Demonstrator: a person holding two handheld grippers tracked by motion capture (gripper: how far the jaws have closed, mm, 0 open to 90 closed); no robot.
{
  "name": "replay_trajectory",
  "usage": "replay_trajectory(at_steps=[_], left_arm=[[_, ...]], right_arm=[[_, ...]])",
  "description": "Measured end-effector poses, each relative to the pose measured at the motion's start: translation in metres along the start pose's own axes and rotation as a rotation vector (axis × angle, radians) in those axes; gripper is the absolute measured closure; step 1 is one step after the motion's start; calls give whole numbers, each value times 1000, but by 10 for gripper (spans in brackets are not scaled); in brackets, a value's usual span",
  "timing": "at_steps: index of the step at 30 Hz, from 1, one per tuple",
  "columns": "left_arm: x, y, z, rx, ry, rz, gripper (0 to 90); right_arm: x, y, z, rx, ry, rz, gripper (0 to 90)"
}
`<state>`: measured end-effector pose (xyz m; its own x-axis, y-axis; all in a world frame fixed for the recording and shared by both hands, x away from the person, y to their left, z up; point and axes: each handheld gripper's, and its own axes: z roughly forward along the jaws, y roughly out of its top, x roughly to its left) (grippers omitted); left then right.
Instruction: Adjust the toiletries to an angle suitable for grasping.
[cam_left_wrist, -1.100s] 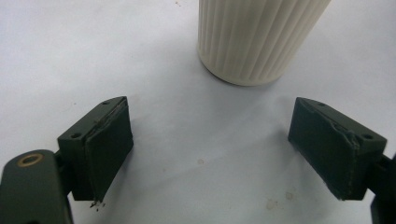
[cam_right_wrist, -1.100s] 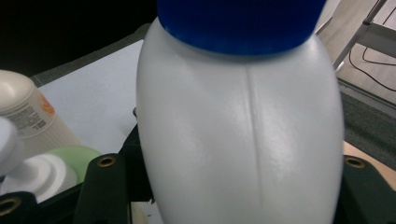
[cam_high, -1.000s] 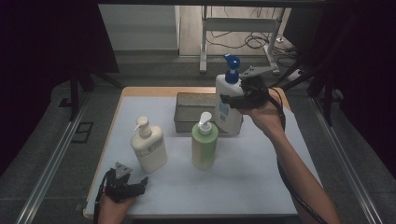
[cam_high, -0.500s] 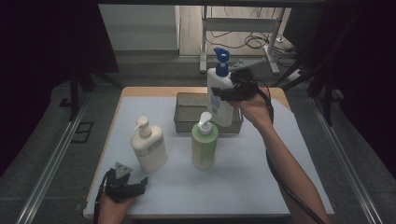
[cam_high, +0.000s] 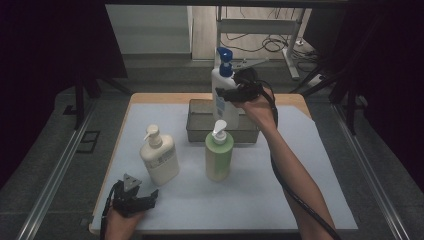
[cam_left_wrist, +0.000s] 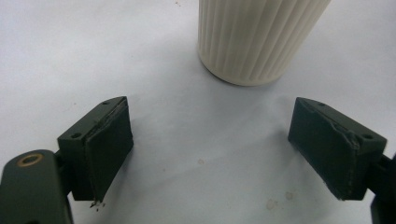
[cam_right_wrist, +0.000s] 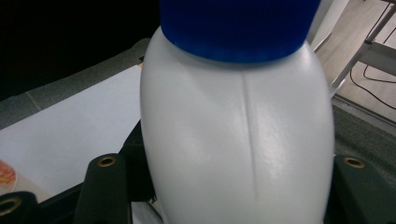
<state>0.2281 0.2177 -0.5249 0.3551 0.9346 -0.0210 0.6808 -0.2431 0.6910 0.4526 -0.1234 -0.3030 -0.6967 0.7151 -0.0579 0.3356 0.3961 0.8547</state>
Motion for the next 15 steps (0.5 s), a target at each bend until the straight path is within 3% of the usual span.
replay_trajectory(at_steps=[15], left_arm=[[0,0,0,0,-2,0,135]], right_arm=[[2,8,31,-21,-22,6,408]])
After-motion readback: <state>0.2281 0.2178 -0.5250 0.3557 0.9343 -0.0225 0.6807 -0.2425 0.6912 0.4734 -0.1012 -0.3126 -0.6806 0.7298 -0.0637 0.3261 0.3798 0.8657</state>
